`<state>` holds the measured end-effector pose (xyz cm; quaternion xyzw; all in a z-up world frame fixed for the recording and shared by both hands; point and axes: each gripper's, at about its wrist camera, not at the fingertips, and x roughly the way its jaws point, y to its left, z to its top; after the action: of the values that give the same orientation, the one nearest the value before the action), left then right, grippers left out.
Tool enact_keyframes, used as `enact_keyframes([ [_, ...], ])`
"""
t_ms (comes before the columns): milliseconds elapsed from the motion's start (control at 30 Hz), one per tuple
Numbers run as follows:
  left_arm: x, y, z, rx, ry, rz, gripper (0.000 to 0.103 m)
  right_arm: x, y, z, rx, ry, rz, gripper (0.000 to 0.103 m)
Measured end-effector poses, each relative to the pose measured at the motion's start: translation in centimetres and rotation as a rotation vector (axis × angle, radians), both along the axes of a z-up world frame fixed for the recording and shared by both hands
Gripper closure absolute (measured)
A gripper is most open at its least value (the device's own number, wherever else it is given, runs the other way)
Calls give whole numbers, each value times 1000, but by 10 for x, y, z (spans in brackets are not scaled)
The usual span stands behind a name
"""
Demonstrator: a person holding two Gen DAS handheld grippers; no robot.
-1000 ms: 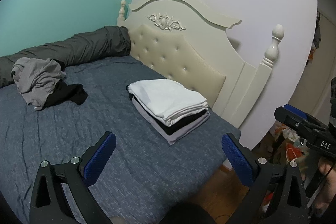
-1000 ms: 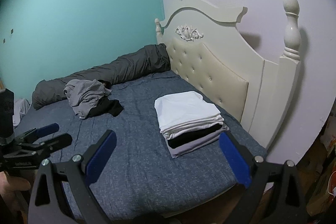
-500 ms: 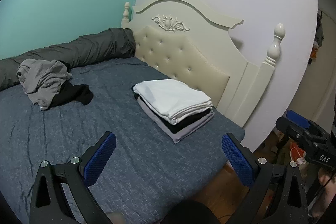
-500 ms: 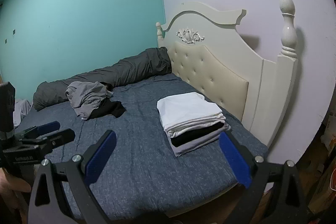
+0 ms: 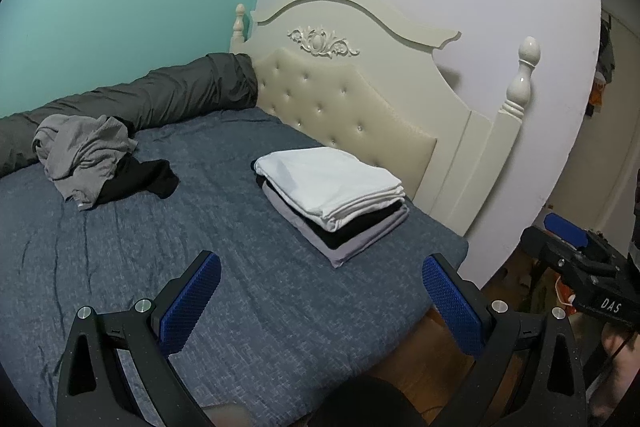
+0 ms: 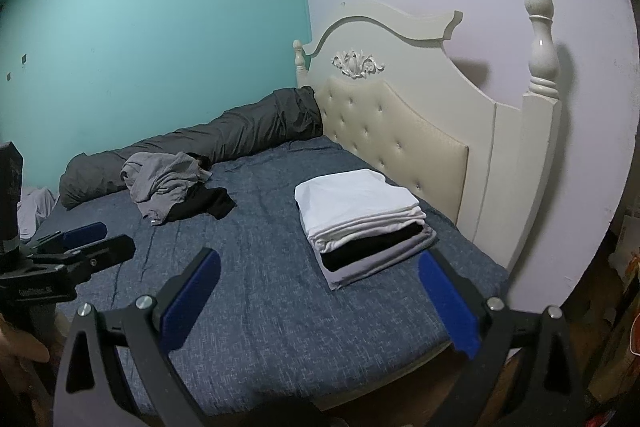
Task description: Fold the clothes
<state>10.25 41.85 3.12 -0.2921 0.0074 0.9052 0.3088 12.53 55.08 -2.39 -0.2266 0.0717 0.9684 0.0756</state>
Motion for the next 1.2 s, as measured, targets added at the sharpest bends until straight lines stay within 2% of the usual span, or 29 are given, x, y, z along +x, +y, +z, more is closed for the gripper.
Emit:
enact_keyframes([
  [867,0,-3,-6,-6,-1,26,0,-4,0,-8,-8,-17,-11,3],
  [1200,0,-2,-7,-2,-14,6,0,-4,2,-8,-18,-18,-15,3],
])
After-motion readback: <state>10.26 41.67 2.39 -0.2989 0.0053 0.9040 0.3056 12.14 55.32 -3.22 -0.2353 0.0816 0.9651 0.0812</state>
